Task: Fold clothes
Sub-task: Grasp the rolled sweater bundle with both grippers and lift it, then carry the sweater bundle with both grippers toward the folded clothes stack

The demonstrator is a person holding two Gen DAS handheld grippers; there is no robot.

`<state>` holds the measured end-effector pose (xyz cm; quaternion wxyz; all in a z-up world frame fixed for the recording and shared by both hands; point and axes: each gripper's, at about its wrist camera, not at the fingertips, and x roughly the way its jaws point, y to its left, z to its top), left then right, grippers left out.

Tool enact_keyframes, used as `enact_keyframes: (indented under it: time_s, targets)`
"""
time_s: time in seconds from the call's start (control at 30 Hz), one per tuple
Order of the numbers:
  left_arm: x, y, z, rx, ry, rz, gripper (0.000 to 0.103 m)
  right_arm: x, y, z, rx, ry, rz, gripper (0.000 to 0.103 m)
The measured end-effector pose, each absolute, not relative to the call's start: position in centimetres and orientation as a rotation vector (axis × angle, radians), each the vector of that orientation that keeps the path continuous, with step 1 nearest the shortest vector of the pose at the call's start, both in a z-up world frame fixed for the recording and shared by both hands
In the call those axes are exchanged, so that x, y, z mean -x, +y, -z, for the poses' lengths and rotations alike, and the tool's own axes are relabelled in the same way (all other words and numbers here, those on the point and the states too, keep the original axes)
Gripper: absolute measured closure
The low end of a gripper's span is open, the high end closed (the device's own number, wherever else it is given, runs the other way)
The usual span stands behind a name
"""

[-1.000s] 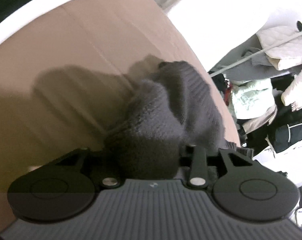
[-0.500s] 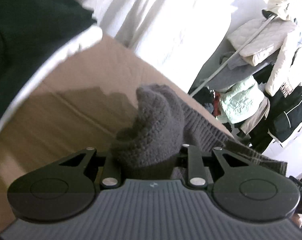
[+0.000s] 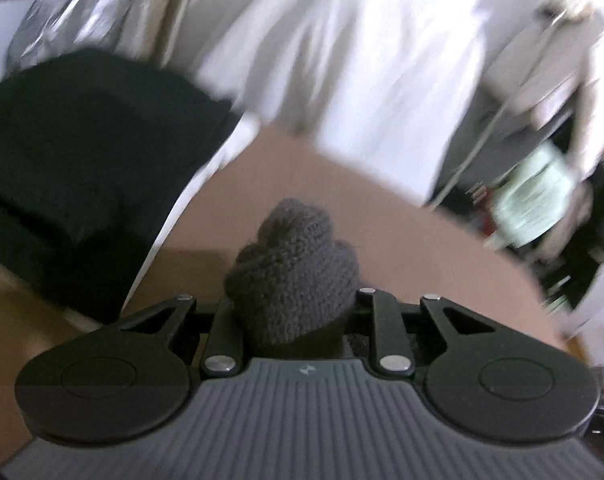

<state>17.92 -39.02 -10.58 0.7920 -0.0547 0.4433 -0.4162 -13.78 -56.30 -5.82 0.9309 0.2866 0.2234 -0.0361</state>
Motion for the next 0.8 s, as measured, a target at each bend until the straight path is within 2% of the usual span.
enact_keyframes:
  time_s: [0.13, 0.23, 0.3, 0.37, 0.5, 0.6, 0.73, 0.8]
  targets:
    - [-19.3, -38.7, 12.5, 0.065, 1.056, 0.787, 0.074, 13.2, -56.1, 8.5, -0.516, 0.578, 0.22, 0.057]
    - [-19.6, -37.8, 11.9, 0.032, 1.05, 0.757, 0.053, 14.6, -56.8, 10.8, -0.518, 0.593, 0.295, 0.058]
    - [-19.0, -36.8, 11.4, 0.019, 1.054, 0.729, 0.029, 15.9, -57.6, 11.7, -0.572, 0.578, 0.308, 0.058]
    - [-18.0, -35.5, 11.1, 0.008, 1.059, 0.683, 0.012, 16.5, -57.7, 12.2, -0.559, 0.591, 0.313, 0.058]
    - [-17.3, -32.4, 11.9, 0.092, 1.113, 0.636, 0.01, 16.8, -57.6, 12.4, -0.548, 0.608, 0.317, 0.058]
    - [-18.5, -30.5, 14.8, 0.286, 1.254, 0.683, 0.006, 17.1, -57.6, 12.6, -0.554, 0.617, 0.326, 0.058]
    - [-19.1, -32.6, 19.1, 0.488, 1.448, 0.767, 0.006, 17.7, -58.0, 13.6, -0.606, 0.605, 0.321, 0.058]
    - [-19.0, -33.8, 19.1, 0.47, 1.411, 0.788, 0.007, 18.1, -58.4, 14.2, -0.663, 0.583, 0.3, 0.054]
